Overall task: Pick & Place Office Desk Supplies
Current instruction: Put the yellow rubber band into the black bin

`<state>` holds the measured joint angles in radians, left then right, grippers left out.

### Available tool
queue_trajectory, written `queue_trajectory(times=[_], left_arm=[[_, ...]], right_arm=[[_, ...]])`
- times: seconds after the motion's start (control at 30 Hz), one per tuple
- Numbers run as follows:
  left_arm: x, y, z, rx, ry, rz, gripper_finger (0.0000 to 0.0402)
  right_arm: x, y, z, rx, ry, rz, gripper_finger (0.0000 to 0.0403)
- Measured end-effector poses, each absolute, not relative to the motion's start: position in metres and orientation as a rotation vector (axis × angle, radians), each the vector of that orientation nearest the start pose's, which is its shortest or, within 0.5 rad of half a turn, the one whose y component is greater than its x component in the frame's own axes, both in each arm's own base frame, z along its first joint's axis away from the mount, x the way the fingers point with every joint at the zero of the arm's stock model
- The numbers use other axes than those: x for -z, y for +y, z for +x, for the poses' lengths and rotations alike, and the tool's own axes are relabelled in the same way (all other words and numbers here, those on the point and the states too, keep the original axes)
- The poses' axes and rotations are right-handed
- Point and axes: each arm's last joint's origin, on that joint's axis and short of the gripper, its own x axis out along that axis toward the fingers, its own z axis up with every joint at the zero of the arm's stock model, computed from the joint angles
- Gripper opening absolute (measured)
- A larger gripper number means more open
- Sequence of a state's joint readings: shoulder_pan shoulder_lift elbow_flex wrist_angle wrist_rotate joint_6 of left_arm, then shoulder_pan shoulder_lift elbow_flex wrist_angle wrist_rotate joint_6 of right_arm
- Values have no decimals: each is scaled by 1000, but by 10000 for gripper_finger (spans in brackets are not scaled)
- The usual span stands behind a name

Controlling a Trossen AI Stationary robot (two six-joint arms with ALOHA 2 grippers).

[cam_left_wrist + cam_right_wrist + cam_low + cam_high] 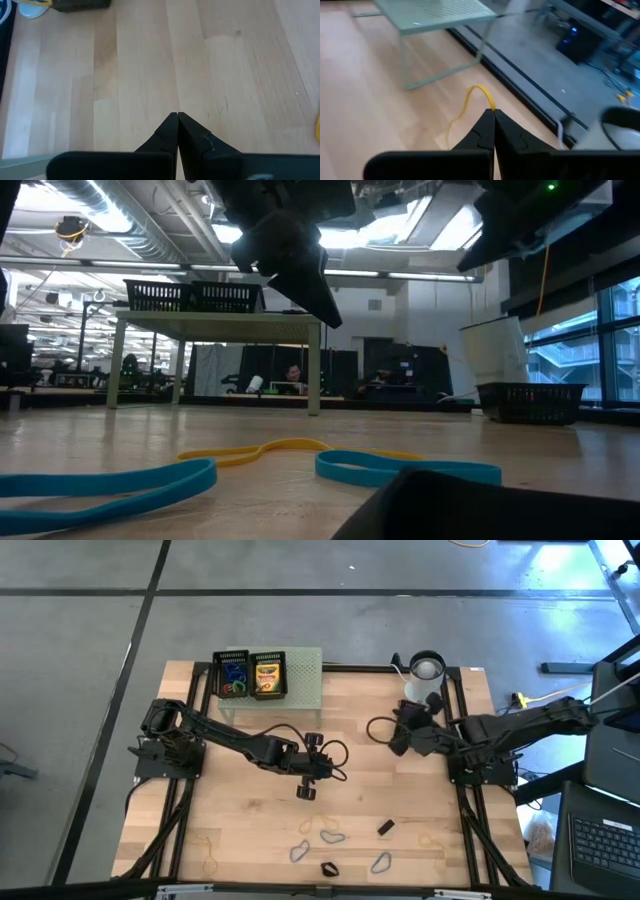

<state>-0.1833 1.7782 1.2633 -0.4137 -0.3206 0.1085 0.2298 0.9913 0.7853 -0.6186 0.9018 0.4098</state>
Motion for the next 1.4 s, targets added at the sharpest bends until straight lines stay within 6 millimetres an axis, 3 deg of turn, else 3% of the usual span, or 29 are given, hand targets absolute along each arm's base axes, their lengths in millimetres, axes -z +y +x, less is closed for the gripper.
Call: queue_trajectory(times=[0.23,0.5,0.9,1.1,1.4], left_arm=[[-218,-59,371,-80,892,329,4],[-219,-60,372,-80,880,326,4],[-219,-60,372,-80,880,325,4],[-219,-60,372,-95,877,294,4],[-219,-60,372,-133,871,212,4]], right_arm=[[-271,12,162,853,583,-2,0],[-260,5,143,930,736,87,0],[-253,7,136,865,891,204,6],[-253,7,136,876,881,246,51],[-253,7,136,876,885,245,157]])
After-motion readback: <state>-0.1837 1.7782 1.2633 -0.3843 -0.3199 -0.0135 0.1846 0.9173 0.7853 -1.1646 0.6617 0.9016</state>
